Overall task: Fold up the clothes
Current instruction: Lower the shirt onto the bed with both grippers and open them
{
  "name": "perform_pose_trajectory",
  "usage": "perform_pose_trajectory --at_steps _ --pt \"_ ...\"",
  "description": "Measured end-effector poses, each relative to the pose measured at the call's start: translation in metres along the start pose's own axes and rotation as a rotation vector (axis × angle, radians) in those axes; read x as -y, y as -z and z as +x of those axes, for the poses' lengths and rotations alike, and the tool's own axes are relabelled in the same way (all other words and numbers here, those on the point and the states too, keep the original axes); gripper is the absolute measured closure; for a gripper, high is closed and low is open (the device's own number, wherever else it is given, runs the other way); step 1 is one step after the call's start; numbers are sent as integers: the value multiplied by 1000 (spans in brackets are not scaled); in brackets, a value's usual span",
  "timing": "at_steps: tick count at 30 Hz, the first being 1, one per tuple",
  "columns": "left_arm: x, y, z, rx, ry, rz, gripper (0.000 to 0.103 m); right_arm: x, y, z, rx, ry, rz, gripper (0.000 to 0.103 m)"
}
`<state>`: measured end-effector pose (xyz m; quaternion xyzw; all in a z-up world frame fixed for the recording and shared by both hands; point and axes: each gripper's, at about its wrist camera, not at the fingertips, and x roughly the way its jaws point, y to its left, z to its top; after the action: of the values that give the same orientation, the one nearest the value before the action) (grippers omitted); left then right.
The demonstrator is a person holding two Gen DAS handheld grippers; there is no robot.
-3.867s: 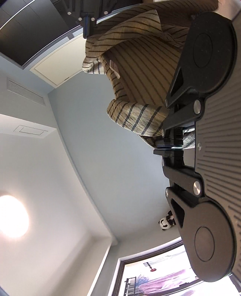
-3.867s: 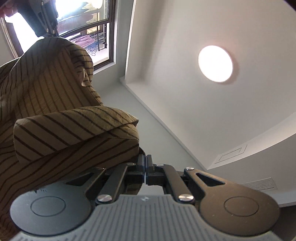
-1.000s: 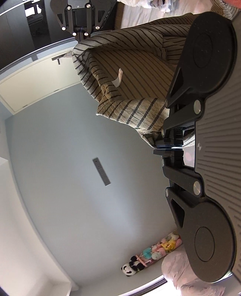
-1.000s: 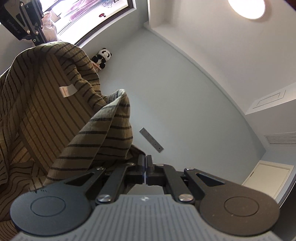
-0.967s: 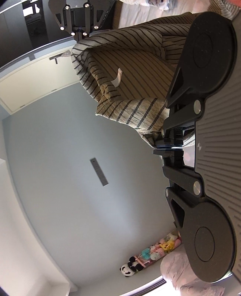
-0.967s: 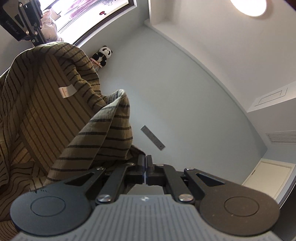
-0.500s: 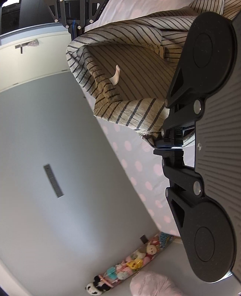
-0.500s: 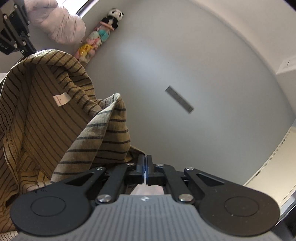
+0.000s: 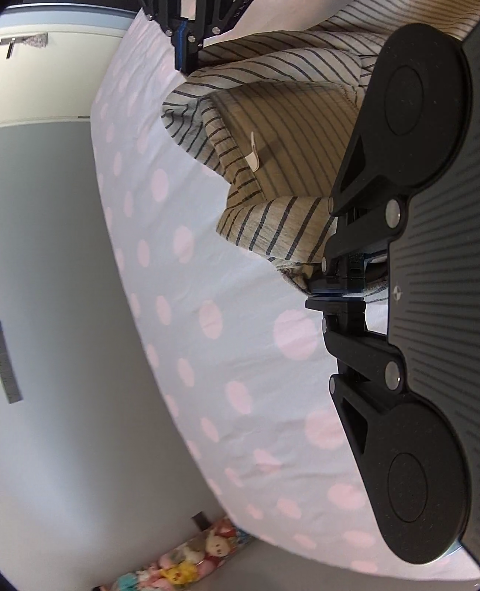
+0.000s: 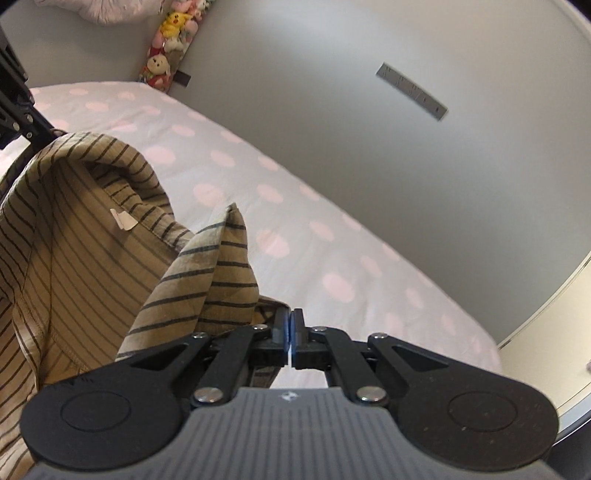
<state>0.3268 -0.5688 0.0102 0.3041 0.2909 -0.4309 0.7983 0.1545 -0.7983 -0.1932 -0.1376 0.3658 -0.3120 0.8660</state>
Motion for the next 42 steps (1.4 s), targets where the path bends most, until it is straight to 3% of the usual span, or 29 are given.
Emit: perform_pose_trajectory --at_steps 4,7,9,11,13,17,21,25,28,31,37,39,42 --pt "3 2 36 -49 2 -23 102 -14 17 24 -43 -39 30 101" --pt "5 3 64 -87 3 -41 88 -22 23 39 -82 -71 53 99" --pt "5 5 73 -97 4 -51 84 -22 19 39 -108 -68 63 93" --pt "3 10 69 -88 6 -60 75 -20 17 36 -120 -54 85 69" --pt "0 15 65 -79 8 -68 73 -20 22 26 -115 -57 106 68" --pt "-1 41 43 -75 0 -76 73 -21 37 -4 -115 -100 164 68" --pt "-2 81 7 -97 38 -121 73 -22 70 -55 -123 -153 263 68" --pt "-6 128 -40 -94 92 -242 72 -27 108 -113 -115 -189 377 67" --pt "-6 161 -70 -85 118 -344 59 -43 137 -157 -110 -191 469 67" --pt "3 187 -96 -75 121 -419 59 -64 164 -193 -113 -174 541 67" --pt "28 221 -117 -88 66 -493 58 -98 198 -223 -72 -157 677 66" --pt "31 227 -118 -95 63 -536 58 -109 206 -227 -53 -152 669 65" --pt "48 228 -127 -64 9 -509 58 -113 213 -229 -38 -176 624 65"
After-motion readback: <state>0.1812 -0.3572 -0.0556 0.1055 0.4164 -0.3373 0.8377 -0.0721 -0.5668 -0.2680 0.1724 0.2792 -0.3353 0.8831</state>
